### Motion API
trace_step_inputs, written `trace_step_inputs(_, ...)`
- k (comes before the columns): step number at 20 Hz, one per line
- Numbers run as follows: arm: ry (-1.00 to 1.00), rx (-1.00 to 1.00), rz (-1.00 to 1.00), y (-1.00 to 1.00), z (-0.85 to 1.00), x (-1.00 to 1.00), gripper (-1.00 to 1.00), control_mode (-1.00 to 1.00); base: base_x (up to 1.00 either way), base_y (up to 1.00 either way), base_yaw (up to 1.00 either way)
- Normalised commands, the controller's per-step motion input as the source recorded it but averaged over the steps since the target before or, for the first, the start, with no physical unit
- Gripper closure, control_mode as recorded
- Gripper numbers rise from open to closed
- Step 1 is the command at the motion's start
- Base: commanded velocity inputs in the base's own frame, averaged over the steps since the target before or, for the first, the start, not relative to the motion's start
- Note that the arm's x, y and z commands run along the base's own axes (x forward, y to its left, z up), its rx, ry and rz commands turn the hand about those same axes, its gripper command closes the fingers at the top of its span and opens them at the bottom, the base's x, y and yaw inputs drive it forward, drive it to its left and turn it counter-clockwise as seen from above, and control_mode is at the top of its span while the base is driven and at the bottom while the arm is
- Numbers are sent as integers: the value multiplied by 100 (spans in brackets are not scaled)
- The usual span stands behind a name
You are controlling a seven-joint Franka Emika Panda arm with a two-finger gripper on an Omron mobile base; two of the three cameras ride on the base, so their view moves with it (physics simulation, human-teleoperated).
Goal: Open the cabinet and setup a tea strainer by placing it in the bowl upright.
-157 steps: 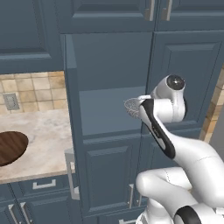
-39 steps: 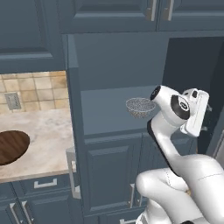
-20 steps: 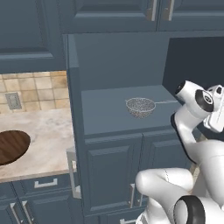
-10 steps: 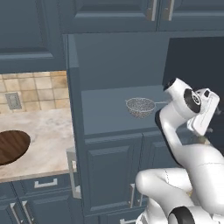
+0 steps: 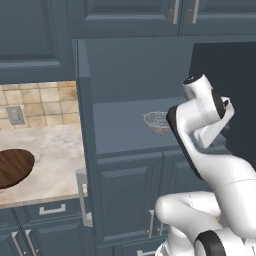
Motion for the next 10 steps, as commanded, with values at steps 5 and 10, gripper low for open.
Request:
trace_step_inputs(5,-33,5,2,74,0,42,-100,-100,0,0,0)
trace_step_inputs(10,-21,0,6,44,0,53,-100,-100,0,0,0)
